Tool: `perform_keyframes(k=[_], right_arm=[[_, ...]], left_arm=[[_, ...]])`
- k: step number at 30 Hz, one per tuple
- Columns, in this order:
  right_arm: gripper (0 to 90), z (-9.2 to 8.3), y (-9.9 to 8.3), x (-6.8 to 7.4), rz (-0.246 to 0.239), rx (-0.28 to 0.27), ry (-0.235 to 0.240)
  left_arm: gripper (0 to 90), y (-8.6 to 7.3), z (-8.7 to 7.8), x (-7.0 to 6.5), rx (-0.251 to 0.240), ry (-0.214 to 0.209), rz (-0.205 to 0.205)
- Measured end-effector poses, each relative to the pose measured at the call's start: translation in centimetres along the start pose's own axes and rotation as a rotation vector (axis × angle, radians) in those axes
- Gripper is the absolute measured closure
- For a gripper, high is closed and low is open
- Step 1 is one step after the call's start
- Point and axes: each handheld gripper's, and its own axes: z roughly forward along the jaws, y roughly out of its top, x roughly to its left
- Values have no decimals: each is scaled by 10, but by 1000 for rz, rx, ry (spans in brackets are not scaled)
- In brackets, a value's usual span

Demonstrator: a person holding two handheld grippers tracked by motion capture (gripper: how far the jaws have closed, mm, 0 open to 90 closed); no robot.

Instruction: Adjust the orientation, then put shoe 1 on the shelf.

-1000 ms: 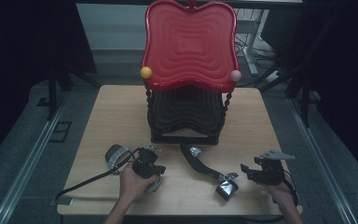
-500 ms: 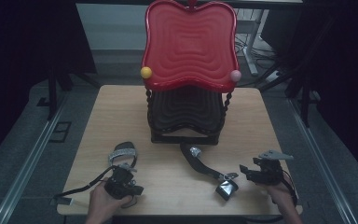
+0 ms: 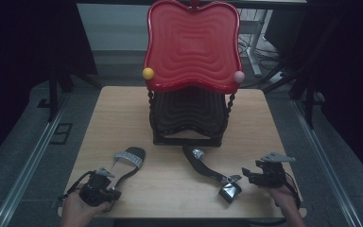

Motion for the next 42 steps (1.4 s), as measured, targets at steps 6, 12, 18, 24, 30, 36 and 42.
perform_keyframes(k=[6, 12, 18, 24, 30, 36, 42], right_arm=[[313, 1, 0, 1, -6, 1, 3], [313, 2, 0, 0, -4, 2, -3], [311, 1, 0, 2, -7, -2, -3], [310, 0, 0, 0, -3, -3, -6], [309, -2, 0, 0, 1, -11, -12], [309, -2, 0, -1, -4, -4, -15], [308, -1, 0, 1, -5, 5, -17]], left_arm=[[852, 0, -1, 1, -47, -35, -2], [572, 17, -24, -15, -224, -149, 52], [413, 32, -28, -5, -251, -63, -14], [315, 43, -24, 4, -259, 23, -65], [250, 51, -17, 9, -221, 64, -59], [244, 50, -7, 26, -201, 58, -110], [236, 48, 2, 29, -153, 84, -115]])
